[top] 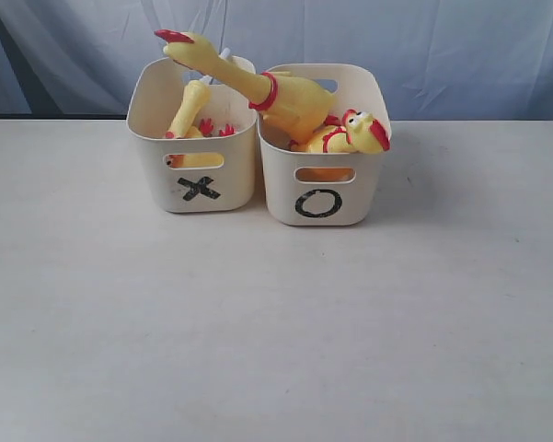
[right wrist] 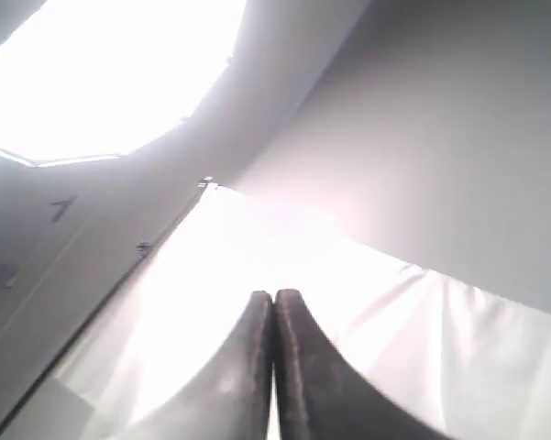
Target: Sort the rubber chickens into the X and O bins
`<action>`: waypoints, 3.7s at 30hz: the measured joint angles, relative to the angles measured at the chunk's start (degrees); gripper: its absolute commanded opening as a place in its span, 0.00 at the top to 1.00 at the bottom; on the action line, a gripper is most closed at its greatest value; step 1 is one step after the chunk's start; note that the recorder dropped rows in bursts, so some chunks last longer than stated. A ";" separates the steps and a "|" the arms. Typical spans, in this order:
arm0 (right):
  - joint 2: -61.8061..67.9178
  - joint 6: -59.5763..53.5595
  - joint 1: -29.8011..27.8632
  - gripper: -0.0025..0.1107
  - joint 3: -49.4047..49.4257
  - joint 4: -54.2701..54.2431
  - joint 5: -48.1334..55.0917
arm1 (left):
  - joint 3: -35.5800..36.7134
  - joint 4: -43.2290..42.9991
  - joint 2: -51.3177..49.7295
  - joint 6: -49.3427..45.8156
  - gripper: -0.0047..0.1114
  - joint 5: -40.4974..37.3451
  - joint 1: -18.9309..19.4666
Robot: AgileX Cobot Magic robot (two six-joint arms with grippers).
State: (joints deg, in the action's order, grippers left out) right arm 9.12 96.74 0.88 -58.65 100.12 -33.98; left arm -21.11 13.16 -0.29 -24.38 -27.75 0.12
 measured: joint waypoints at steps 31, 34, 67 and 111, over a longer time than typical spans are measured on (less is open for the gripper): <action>0.12 0.00 -0.05 0.98 27.31 -19.12 23.82 | 0.00 0.00 0.00 -0.14 0.96 0.11 0.00; 0.12 0.00 -0.05 0.98 27.31 -18.04 23.82 | 0.00 0.00 0.00 -0.14 0.96 0.11 0.00; -5.27 0.10 -0.05 0.98 51.10 -89.43 24.90 | 13.53 -13.16 0.00 -0.23 0.96 0.40 0.00; -8.82 0.10 -0.05 0.98 58.53 -93.12 49.89 | 21.01 -13.16 0.00 -0.23 0.96 19.54 0.00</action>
State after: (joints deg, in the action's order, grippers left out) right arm 0.30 96.84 0.83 -0.12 6.99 15.91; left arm -0.11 0.00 -0.29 -24.61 -8.21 0.12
